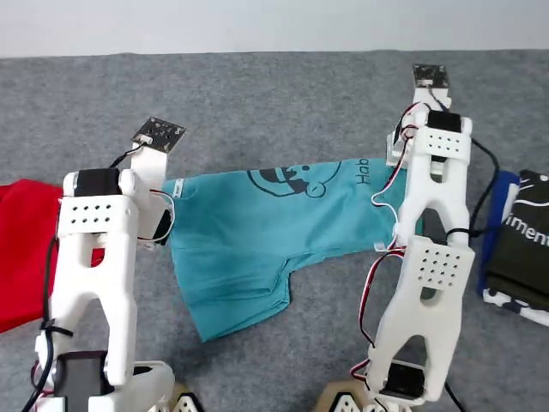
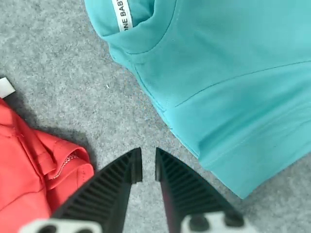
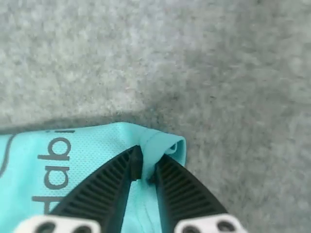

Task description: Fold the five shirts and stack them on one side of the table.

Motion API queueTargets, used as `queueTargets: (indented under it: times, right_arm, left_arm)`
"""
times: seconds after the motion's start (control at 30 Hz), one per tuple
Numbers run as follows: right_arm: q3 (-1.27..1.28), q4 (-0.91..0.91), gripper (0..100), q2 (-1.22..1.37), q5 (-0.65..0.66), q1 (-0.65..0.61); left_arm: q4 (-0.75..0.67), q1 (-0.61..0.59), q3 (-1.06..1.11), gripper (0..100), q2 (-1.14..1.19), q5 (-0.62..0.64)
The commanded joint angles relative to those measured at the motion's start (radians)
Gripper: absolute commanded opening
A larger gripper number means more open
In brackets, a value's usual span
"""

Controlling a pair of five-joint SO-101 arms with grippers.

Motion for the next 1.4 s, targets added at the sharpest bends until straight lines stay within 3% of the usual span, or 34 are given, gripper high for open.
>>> queueTargets:
  times: [0.0, 0.13, 0.2, 0.33, 0.53, 0.63, 0.9, 1.2, 1.37]
  right_arm:
    - [-0.057, -0.008, 4.0, -0.004, 0.057, -0.004]
    - [-0.057, 0.097, 18.4, -0.05, 0.063, -0.001]
    - [-0.057, 0.147, 20.3, -0.096, 0.063, -0.001]
    - [-0.057, 0.242, 18.7, -0.202, 0.069, -0.001]
    - [-0.057, 0.414, 18.7, -0.274, 0.071, -0.007]
    - [-0.054, 0.513, 18.7, -0.278, 0.071, -0.008]
    - [0.15, 0.516, 10.1, -0.305, 0.071, -0.002]
    - [0.195, 0.516, 10.2, -0.211, 0.068, 0.056]
    - [0.199, 0.518, 9.7, -0.311, 0.117, 0.05]
  left_arm:
    - [-0.005, 0.0, -0.007, 5, -0.003, 0.006]
    - [0.026, 0.002, -0.01, 5, -0.005, 0.006]
    - [0.037, 0.002, -0.012, 5, -0.005, 0.006]
    - [0.064, 0.023, -0.013, 5, -0.006, 0.006]
    - [0.157, 0.193, -0.025, 5, -0.006, 0.011]
    - [0.157, 0.224, -0.025, 5, -0.006, 0.014]
    - [0.157, 0.222, -0.025, 5, -0.006, 0.069]
    - [0.158, 0.222, -0.024, 5, -0.006, 0.069]
    - [0.186, 0.222, -0.028, 5, -0.006, 0.069]
